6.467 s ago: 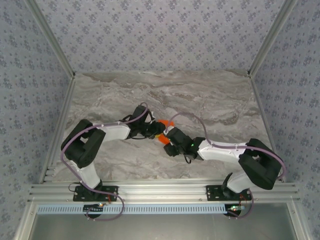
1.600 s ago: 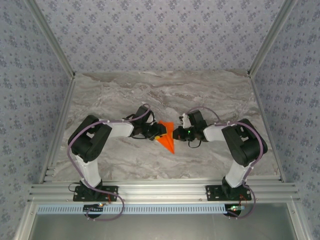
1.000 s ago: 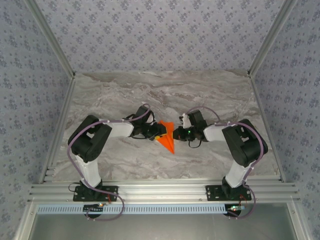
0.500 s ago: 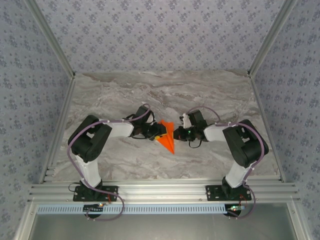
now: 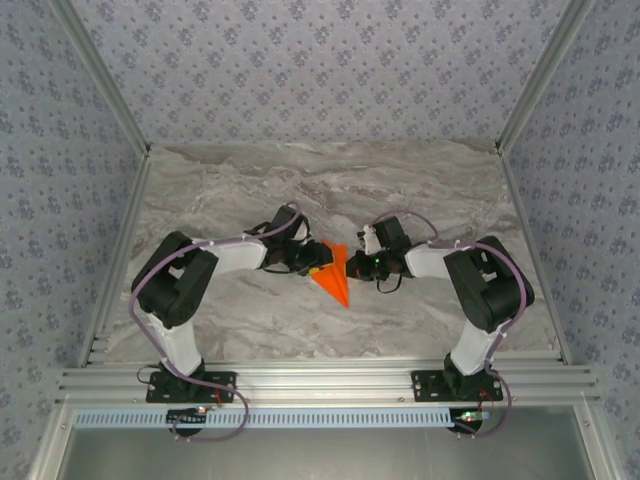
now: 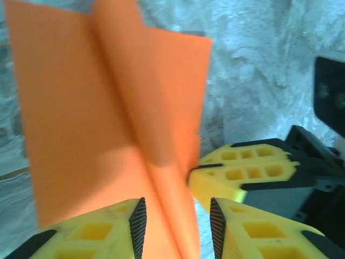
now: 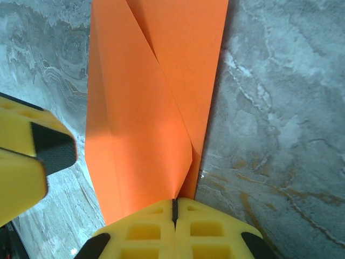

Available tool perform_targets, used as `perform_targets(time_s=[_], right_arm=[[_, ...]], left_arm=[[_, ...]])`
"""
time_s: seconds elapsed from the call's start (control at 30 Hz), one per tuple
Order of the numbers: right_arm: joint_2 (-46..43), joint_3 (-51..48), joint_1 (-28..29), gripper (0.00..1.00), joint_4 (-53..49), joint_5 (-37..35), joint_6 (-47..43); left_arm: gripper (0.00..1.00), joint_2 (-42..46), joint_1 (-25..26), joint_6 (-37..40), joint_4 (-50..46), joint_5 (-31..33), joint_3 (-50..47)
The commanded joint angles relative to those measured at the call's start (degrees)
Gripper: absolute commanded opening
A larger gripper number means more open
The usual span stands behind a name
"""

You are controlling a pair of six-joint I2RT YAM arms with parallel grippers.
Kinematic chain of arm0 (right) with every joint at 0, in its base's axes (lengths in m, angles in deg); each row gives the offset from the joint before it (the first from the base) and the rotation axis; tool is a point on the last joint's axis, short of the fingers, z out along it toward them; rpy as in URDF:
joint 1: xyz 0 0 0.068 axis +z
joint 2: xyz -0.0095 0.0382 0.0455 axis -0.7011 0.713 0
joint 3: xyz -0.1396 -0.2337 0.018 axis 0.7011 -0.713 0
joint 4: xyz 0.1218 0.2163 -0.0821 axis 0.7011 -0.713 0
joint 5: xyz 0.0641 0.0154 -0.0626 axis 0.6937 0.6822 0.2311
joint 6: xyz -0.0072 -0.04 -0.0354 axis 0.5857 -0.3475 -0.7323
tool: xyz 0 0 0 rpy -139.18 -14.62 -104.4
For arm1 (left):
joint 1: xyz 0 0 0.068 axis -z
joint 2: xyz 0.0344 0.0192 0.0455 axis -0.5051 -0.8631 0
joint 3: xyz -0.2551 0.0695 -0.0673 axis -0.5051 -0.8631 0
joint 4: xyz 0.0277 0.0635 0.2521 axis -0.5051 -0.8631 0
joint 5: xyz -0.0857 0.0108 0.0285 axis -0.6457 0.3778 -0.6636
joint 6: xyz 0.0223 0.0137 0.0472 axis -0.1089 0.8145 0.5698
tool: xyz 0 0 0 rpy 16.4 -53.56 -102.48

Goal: Fold a paper plane with a square sheet of paper (fold left side to right side)
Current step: Fourth fold the wing at the center of the table.

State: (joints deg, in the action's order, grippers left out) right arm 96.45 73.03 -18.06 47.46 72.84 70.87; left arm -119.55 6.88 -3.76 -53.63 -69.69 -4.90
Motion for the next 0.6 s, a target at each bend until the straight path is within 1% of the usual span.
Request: perform_targets(time_s=[0.0, 0.1, 0.33, 0.57], right_arm=[[3.92, -0.57, 0.93, 0.04, -6.35, -5.55, -1.29], [4.06, -0.14, 1.23, 0.04, -7.27, -6.04, -1.61], [4.08, 0.38, 1.59, 0.04, -8.40, -6.17, -1.95], [4.19, 0.64, 1.76, 0.04, -9.41, -6.76, -2.54]], left_arm=[[0.33, 0.05, 1.21, 0.95, -0.98, -2.03, 3.30], [0.31, -2.09, 1.41, 0.79, -1.11, -2.44, 5.08], [0.29, -7.03, 1.46, 0.77, -1.91, -2.25, 8.42], [0.28, -9.39, 1.37, 1.06, -3.95, 0.22, 8.55]])
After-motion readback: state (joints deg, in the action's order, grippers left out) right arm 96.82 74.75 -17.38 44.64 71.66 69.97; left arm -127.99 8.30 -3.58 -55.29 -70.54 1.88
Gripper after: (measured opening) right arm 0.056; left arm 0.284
